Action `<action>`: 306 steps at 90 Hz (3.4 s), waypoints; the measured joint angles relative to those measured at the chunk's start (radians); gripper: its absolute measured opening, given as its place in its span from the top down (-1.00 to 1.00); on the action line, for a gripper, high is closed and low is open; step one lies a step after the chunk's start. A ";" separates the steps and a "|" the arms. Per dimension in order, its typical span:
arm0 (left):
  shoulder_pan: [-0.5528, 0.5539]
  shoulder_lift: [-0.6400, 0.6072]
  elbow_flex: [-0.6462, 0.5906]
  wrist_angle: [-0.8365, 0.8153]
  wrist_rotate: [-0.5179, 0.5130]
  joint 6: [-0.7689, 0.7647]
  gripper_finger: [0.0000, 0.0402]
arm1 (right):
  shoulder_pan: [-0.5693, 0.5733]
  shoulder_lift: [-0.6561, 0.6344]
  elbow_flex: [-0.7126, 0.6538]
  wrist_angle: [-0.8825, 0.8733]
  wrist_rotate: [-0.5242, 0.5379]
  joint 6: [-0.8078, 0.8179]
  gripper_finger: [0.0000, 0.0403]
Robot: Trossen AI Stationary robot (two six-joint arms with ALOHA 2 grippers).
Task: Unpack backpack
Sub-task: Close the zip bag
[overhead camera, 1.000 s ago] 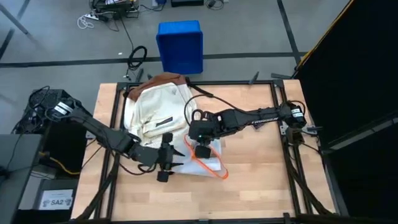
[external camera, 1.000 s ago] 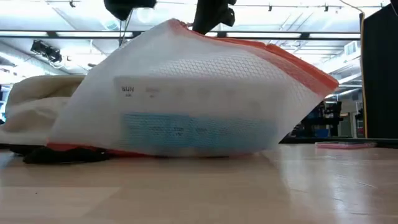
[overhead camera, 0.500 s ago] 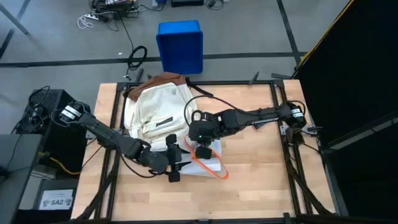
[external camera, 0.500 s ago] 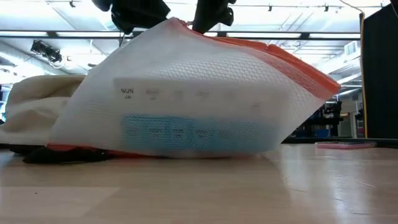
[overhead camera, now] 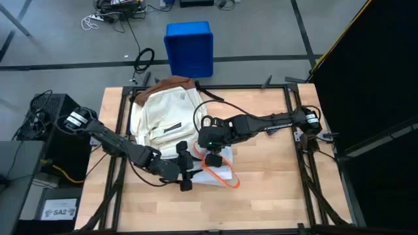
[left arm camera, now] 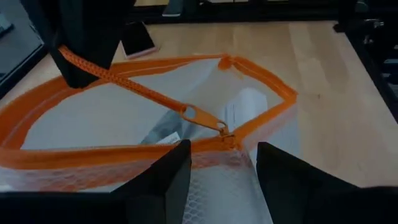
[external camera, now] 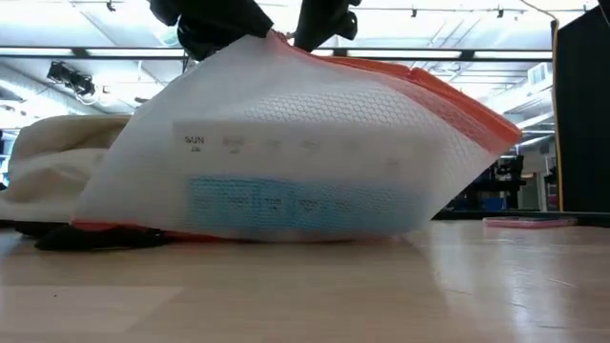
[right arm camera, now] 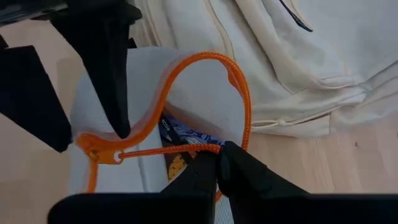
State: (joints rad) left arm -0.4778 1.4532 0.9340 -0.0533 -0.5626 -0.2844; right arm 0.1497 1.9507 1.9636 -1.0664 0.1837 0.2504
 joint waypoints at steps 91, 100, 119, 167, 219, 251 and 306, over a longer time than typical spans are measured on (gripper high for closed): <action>-0.019 -0.123 0.000 -0.159 -0.120 0.100 0.99 | 0.034 0.000 0.000 -0.127 -0.021 0.068 1.00; -0.036 -0.197 0.000 -0.244 -0.161 0.091 1.00 | 0.042 -0.004 0.000 -0.161 -0.018 0.095 1.00; -0.065 -0.274 0.000 -0.378 -0.170 0.049 1.00 | 0.057 -0.041 -0.001 -0.217 0.006 0.122 1.00; -0.082 -0.287 0.000 -0.477 -0.166 -0.012 1.00 | 0.051 -0.107 -0.053 0.141 0.023 -0.018 0.98; -0.082 -0.286 0.000 -0.446 -0.167 0.048 1.00 | 0.057 -0.104 -0.407 0.822 0.022 -0.146 0.09; -0.079 -0.249 -0.002 -0.358 -0.170 0.132 1.00 | 0.060 -0.104 -0.481 0.939 0.161 -0.122 0.07; -0.081 -0.244 -0.002 -0.386 -0.152 0.099 1.00 | 0.102 -0.111 -0.481 0.850 0.215 -0.248 0.54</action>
State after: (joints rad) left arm -0.5587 1.2091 0.9321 -0.4389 -0.7143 -0.1853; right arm 0.2515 1.8400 1.4826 -0.2160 0.3988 0.0027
